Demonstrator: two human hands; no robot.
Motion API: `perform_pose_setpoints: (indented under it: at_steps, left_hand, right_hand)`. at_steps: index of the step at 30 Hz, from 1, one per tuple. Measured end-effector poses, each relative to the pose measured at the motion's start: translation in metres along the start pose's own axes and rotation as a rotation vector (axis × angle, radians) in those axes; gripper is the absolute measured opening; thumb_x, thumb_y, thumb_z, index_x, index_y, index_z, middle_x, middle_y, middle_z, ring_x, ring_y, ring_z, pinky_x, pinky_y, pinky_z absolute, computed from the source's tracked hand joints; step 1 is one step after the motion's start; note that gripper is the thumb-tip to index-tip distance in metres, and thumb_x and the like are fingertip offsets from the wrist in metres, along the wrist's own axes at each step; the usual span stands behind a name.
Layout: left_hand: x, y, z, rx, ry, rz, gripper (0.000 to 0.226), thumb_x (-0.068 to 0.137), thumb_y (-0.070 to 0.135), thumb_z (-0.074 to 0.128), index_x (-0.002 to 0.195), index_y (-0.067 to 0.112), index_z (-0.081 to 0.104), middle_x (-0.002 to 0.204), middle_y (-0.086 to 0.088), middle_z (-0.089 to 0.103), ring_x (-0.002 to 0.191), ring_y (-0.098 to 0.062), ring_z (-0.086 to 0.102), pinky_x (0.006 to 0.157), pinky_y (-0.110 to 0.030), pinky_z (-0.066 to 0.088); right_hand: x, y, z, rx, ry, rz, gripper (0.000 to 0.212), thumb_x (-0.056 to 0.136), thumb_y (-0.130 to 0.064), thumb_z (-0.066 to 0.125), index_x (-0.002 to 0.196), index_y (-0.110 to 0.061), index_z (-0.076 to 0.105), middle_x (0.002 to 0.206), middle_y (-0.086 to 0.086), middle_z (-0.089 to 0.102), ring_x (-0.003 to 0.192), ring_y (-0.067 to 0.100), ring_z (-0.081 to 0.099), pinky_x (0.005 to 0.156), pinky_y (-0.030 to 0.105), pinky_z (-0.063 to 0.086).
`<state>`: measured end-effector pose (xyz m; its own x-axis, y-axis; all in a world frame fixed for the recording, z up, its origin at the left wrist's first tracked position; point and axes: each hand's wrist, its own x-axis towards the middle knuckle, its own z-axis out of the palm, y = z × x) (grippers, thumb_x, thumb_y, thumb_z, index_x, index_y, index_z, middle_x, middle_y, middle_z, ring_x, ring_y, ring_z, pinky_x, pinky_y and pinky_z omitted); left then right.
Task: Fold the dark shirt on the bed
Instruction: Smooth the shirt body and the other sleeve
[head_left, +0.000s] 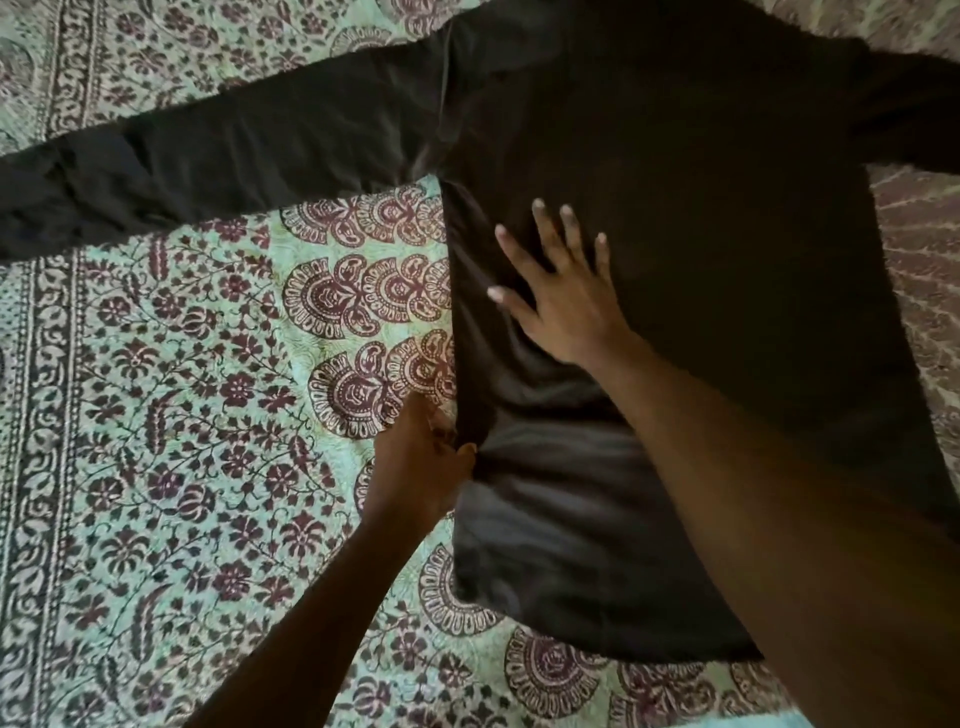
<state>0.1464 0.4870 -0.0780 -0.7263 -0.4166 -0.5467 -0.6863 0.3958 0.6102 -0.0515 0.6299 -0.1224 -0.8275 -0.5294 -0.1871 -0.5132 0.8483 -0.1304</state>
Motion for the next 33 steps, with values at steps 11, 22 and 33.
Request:
perform_pose_setpoints:
  at_steps: [11,22,33]
  left_hand:
    - [0.005,0.024,-0.011,0.349,0.135,0.337,0.033,0.086,0.017,0.063,0.117,0.022,0.056,0.115,0.001,0.059,0.106,-0.025,0.057,0.080,-0.036,0.043]
    - [0.138,0.044,0.014,0.876,0.039,0.902,0.072,0.103,0.056,0.027,0.163,0.016,0.020,0.172,-0.009,0.011,0.159,-0.026,0.011,0.127,-0.051,0.013]
    - [0.048,-0.025,0.003,0.688,0.047,0.894,0.056,0.103,0.038,0.047,0.154,0.017,0.044,0.169,0.001,0.026,0.155,-0.016,0.028,0.119,-0.050,0.031]
  right_hand:
    - [-0.073,-0.039,0.016,-0.015,-0.025,-0.077,0.065,0.104,-0.060,0.024,0.163,-0.036,0.010,0.173,0.005,-0.003,0.159,0.032,-0.002,0.123,0.063,0.014]
    - [-0.149,-0.013,0.025,0.293,0.224,-0.066,0.052,0.107,-0.029,0.040,0.156,-0.010,0.040,0.168,0.012,0.025,0.157,0.028,0.020,0.125,0.055,0.022]
    - [0.007,-0.003,0.009,-0.043,0.084,-0.019,0.067,0.102,-0.064,0.029,0.162,-0.034,0.021,0.172,0.009,0.005,0.159,0.035,0.001,0.121,0.068,0.007]
